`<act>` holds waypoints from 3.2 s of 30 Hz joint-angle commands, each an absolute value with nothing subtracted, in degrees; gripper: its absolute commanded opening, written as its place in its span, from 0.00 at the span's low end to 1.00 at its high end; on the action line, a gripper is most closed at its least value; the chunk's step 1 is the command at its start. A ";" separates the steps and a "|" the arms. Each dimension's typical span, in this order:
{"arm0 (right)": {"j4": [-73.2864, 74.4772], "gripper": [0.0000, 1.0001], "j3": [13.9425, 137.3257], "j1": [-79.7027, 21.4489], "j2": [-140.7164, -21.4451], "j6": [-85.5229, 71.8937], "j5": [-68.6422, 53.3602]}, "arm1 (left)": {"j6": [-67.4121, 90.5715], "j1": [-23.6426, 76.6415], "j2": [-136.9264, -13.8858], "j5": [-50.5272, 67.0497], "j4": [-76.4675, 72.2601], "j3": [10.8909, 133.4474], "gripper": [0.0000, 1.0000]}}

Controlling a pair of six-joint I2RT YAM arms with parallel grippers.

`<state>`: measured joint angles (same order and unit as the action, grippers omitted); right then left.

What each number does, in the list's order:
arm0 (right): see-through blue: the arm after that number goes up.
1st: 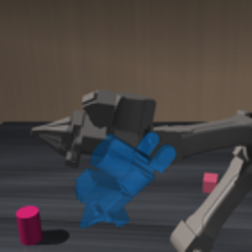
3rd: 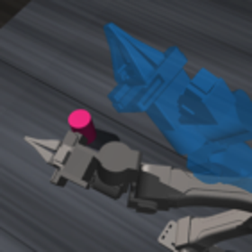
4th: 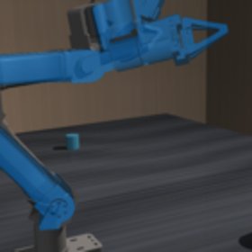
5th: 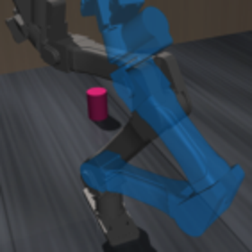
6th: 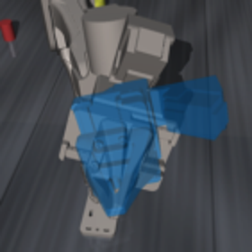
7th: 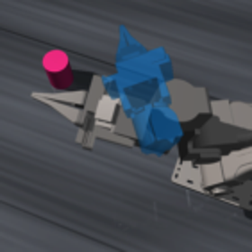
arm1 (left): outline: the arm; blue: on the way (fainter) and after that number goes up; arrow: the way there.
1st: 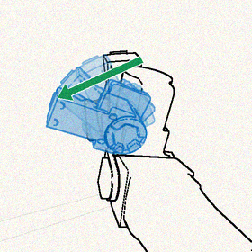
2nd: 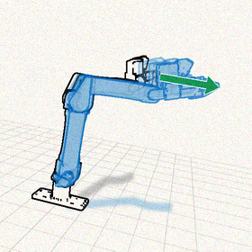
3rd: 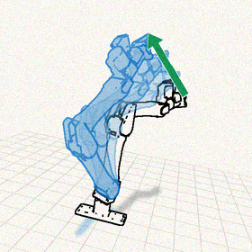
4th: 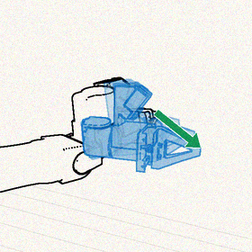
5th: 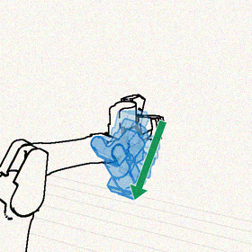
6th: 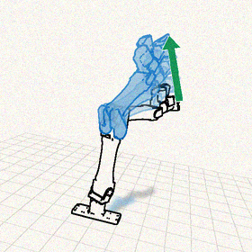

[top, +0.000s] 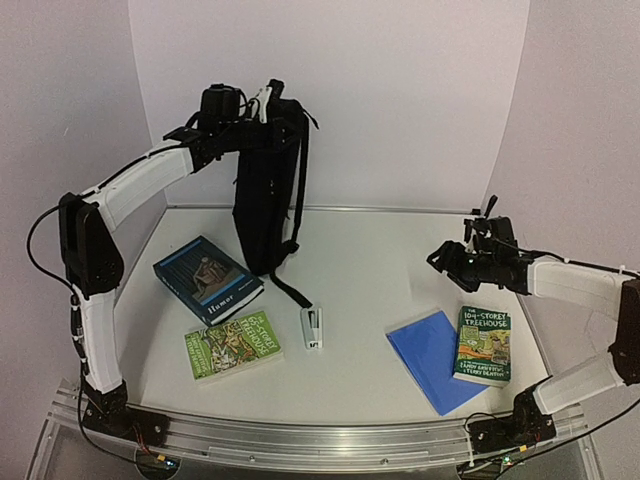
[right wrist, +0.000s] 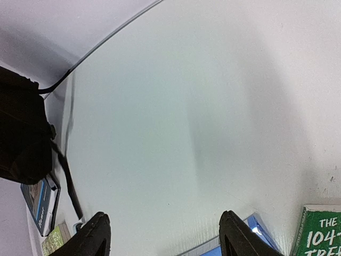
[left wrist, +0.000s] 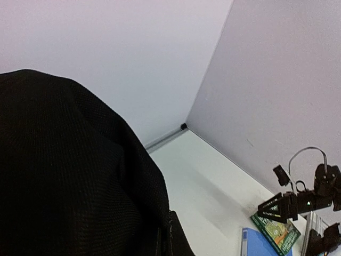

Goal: Pack the student bag
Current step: Adjust the student bag at the center of the board.

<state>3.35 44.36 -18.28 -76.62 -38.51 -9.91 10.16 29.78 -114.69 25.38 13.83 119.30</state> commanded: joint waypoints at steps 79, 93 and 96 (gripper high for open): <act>5.92 0.73 50.73 -40.12 -84.23 -49.96 -1.56 | 41.49 16.52 -111.39 37.72 0.26 67.09 0.00; -8.92 0.54 57.26 -52.80 -102.09 -59.84 -2.89 | 42.89 16.55 -109.66 37.91 -3.07 64.48 0.00; -10.12 0.52 57.88 -52.99 -105.54 -60.71 -1.67 | 42.89 16.52 -108.94 37.54 -2.98 64.19 0.00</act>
<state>-6.39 55.51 -52.44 -102.21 -57.84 -3.56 42.17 16.49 -112.94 37.27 -0.48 64.76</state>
